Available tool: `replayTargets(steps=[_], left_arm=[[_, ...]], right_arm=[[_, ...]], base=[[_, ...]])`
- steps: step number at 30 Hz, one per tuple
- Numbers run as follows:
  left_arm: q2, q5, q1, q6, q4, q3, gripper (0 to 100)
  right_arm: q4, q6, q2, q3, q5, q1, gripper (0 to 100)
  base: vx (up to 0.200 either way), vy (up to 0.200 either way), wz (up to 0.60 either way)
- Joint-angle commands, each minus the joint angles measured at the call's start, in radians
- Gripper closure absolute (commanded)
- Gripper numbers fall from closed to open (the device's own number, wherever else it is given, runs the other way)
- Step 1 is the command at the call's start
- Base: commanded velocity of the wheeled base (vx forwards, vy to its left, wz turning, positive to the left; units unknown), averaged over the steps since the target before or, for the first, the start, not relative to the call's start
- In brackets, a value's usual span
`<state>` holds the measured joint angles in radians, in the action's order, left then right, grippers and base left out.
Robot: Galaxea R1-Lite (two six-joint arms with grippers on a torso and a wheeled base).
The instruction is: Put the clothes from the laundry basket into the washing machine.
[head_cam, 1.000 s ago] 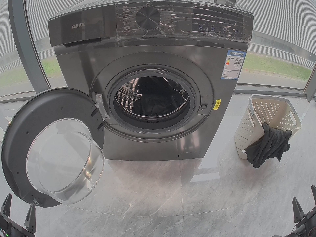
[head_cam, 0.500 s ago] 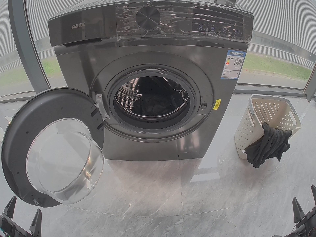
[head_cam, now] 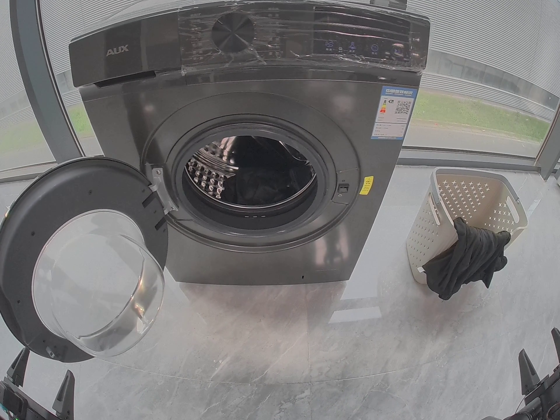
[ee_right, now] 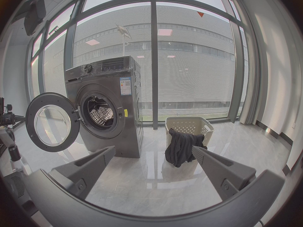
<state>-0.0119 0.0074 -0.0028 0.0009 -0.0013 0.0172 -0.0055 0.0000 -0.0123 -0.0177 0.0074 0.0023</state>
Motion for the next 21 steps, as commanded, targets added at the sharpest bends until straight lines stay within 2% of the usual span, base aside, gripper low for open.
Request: replayTargets(steps=[1, 21], left_arm=[[0.012, 0.000, 0.000, 0.001, 0.000, -0.016, 0], [0.012, -0.001, 0.000, 0.002, 0.000, -0.016, 0]], right_arm=[[-0.001, 0.000, 0.012, 0.018, 0.000, -0.001, 0], [-0.001, 0.000, 0.012, 0.018, 0.000, -0.001, 0]], base=[[0.000, -0.200, 0.00], [0.000, -0.200, 0.00]])
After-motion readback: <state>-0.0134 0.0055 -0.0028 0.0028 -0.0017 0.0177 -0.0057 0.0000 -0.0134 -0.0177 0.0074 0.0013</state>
